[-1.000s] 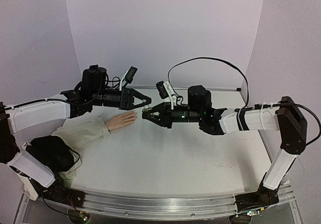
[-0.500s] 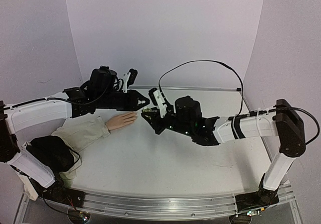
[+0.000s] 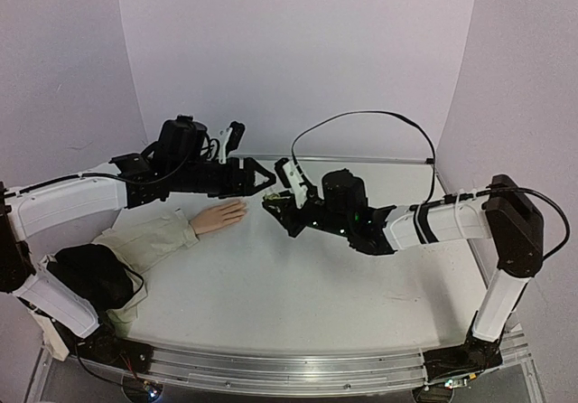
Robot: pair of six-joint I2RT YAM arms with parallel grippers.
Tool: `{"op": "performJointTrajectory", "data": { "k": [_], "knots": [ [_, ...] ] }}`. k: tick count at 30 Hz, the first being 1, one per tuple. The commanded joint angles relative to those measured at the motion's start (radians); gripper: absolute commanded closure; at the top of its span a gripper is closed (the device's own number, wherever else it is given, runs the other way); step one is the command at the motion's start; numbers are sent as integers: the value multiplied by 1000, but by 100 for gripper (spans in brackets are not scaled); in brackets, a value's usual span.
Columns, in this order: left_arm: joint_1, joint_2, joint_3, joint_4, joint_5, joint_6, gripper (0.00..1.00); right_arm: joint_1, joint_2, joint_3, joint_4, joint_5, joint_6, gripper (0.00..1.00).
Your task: Paint the nails
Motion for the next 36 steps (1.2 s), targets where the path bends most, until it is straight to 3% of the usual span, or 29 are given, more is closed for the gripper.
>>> {"op": "performJointTrajectory", "data": {
  "k": [1, 7, 13, 17, 21, 31, 36],
  "knots": [
    [28, -69, -24, 112, 125, 44, 21, -103, -111, -17, 47, -359, 188, 100],
    [44, -41, -25, 171, 276, 29, 26, -177, -141, -27, 136, -677, 338, 100],
    [44, -1, -18, 283, 413, -7, 38, -177, -92, 5, 246, -821, 437, 100],
    [44, 3, -16, 306, 432, -17, 50, -177, -78, 3, 276, -817, 457, 100],
    [44, 18, -23, 308, 443, -35, 54, -177, -71, 15, 285, -821, 468, 100],
    [38, 38, -10, 311, 424, -27, 79, -177, -59, 15, 280, -799, 456, 100],
    [37, 32, -22, 308, 366, -16, 94, -175, -84, -11, 213, -689, 370, 100]
  ]
}}
